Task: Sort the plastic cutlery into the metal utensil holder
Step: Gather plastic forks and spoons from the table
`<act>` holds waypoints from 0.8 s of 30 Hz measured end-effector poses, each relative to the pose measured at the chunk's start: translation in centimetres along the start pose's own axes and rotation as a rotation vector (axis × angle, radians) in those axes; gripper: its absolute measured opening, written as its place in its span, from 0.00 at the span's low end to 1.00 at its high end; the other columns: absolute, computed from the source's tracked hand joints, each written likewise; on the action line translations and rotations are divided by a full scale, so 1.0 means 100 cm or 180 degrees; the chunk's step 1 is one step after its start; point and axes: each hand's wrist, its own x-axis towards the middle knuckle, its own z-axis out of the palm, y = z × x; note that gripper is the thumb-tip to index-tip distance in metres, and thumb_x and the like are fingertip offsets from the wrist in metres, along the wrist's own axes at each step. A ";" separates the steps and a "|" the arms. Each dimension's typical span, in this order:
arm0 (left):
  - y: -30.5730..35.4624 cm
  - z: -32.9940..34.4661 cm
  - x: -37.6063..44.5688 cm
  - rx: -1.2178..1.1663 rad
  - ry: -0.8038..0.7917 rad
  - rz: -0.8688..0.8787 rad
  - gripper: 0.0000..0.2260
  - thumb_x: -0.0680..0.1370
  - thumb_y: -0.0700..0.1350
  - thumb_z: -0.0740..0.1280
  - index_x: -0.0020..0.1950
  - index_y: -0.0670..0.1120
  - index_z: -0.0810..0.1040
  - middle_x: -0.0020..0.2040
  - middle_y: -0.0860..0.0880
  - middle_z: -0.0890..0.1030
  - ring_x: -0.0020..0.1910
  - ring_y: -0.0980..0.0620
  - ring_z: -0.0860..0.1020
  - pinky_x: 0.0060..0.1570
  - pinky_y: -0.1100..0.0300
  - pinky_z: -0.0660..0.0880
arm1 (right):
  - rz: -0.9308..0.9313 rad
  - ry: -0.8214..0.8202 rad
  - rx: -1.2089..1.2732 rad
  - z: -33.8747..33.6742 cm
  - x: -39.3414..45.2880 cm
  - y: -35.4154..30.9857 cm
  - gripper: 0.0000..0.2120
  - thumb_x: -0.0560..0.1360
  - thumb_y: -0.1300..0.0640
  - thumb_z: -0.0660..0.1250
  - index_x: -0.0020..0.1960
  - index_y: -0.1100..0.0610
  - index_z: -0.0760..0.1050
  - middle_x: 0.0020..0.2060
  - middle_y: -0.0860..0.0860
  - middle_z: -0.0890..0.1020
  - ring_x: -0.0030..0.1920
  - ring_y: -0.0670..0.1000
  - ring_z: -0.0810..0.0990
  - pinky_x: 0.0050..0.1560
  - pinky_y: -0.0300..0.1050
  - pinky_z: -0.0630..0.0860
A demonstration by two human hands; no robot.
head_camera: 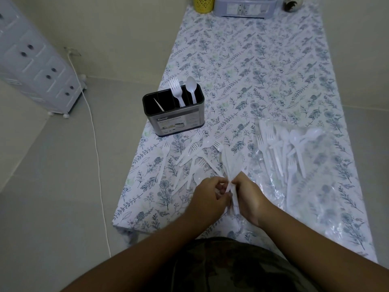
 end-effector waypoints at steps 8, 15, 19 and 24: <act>0.010 0.000 0.004 -0.0494 0.0088 -0.0153 0.09 0.80 0.48 0.65 0.54 0.51 0.85 0.43 0.54 0.85 0.39 0.56 0.83 0.45 0.53 0.82 | -0.0401 0.0022 -0.0180 -0.001 0.004 0.002 0.17 0.80 0.56 0.58 0.54 0.65 0.81 0.48 0.69 0.84 0.46 0.63 0.83 0.47 0.56 0.80; -0.001 0.002 0.020 -0.0724 0.0034 -0.0768 0.15 0.79 0.52 0.63 0.43 0.46 0.86 0.36 0.47 0.85 0.39 0.45 0.85 0.46 0.44 0.82 | -0.0828 -0.0094 -0.0907 -0.004 0.003 0.006 0.13 0.84 0.58 0.60 0.52 0.58 0.84 0.44 0.60 0.87 0.43 0.56 0.87 0.44 0.49 0.81; -0.002 0.003 0.027 -0.1076 0.0047 -0.0971 0.09 0.77 0.48 0.67 0.45 0.49 0.87 0.39 0.47 0.87 0.41 0.45 0.86 0.49 0.43 0.82 | -0.0919 -0.0078 -0.1051 -0.010 0.003 0.010 0.10 0.83 0.61 0.64 0.55 0.58 0.84 0.46 0.56 0.88 0.48 0.54 0.88 0.51 0.48 0.83; -0.003 0.006 0.027 -0.1157 -0.0043 -0.0797 0.09 0.77 0.42 0.68 0.54 0.48 0.85 0.46 0.51 0.87 0.46 0.51 0.86 0.53 0.48 0.82 | -0.0899 0.0064 -0.0961 -0.019 0.005 0.009 0.07 0.79 0.63 0.69 0.50 0.57 0.85 0.43 0.57 0.88 0.49 0.60 0.87 0.51 0.53 0.83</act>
